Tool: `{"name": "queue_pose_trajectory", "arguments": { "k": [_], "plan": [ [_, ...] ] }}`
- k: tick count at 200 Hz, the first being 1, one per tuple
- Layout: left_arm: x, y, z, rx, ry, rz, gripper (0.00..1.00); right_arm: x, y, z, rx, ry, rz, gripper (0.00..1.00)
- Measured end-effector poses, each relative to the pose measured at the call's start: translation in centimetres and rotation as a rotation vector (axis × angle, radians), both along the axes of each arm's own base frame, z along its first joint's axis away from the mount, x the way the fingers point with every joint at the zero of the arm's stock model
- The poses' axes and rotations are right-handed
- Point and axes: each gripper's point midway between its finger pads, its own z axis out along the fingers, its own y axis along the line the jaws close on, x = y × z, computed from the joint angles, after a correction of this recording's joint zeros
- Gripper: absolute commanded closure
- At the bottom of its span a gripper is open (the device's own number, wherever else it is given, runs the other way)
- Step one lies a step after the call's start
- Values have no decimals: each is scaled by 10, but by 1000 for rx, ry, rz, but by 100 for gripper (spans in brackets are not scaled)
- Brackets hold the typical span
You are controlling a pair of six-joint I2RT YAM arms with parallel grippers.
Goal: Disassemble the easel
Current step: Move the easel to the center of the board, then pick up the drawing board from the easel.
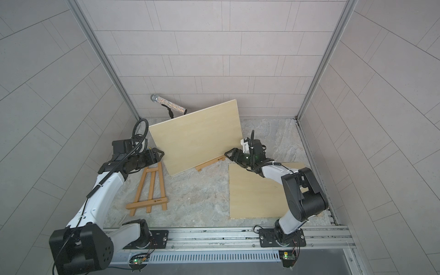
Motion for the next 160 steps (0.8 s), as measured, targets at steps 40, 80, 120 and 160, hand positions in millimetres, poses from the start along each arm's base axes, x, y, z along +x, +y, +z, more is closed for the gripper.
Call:
{"name": "queue_pose_trajectory", "arguments": {
  "k": [40,80,120,160],
  "plan": [
    [12,-10,20,-54,-118,-68,31,5,-2,-6,12,-15,22,18],
    [21,-11,23,-107,-199,-87,32,17,-7,-11,74,-44,7,19],
    [35,-15,31,-175,-253,-145,37,27,-11,-22,134,-36,-15,19],
    [43,-24,36,-242,-287,-208,50,35,-12,-14,170,-76,-20,18]
  ]
}}
